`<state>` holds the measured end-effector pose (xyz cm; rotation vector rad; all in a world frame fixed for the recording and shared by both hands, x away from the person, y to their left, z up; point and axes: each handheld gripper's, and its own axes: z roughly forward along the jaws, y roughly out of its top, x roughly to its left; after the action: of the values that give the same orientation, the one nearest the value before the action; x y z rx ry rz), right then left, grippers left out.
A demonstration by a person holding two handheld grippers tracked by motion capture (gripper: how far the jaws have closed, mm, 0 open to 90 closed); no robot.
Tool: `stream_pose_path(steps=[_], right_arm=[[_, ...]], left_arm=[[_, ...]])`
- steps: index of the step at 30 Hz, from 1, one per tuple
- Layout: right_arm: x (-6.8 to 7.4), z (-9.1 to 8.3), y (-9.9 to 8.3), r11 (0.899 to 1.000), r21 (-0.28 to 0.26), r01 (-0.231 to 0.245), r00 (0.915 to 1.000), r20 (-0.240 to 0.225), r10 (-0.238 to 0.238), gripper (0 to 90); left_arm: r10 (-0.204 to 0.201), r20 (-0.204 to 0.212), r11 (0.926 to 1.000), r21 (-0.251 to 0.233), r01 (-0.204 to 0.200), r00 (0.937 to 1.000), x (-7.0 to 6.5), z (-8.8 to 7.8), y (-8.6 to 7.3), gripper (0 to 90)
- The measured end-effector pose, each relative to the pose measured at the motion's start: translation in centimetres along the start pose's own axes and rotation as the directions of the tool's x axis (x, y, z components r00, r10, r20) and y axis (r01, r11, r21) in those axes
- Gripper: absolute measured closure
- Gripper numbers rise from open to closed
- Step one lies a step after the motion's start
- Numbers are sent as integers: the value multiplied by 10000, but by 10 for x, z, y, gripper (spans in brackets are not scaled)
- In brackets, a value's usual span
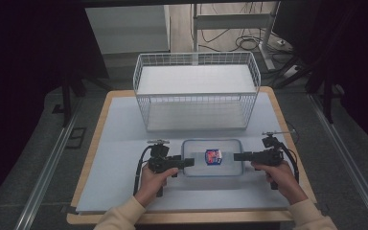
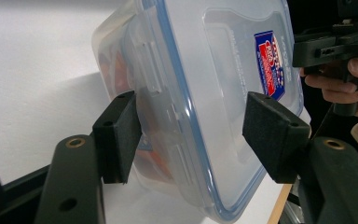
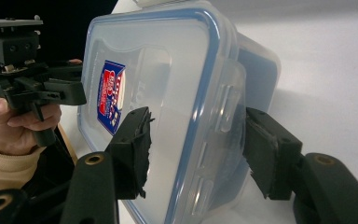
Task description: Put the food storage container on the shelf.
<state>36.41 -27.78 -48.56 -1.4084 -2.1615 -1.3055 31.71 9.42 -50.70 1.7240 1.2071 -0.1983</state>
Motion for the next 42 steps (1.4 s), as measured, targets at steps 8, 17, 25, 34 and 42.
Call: stream_pose_path(steps=[8,17,25,34,42], right_arm=[[3,-7,-8,9997,-170,180,9998,-111,-182,483],[5,-8,-11,9992,-378,155,9998,-97,-159,485],[8,-9,-12,9978,-618,237,9997,-68,-241,494],[11,-12,-11,9957,-888,267,9995,-130,-280,495],[16,-18,-8,9910,-1242,506,9984,-198,-534,494]], left_arm=[[116,135,9998,-172,-113,9998,-2,-4,-3,425],[88,157,9996,-282,-83,9998,-2,-6,-6,437],[194,-4,9988,-439,-194,9998,-5,-9,-6,456],[296,4,9972,-684,-295,9996,-9,-13,-1,468],[644,3,9939,-902,-641,9979,-16,-20,4,475]])
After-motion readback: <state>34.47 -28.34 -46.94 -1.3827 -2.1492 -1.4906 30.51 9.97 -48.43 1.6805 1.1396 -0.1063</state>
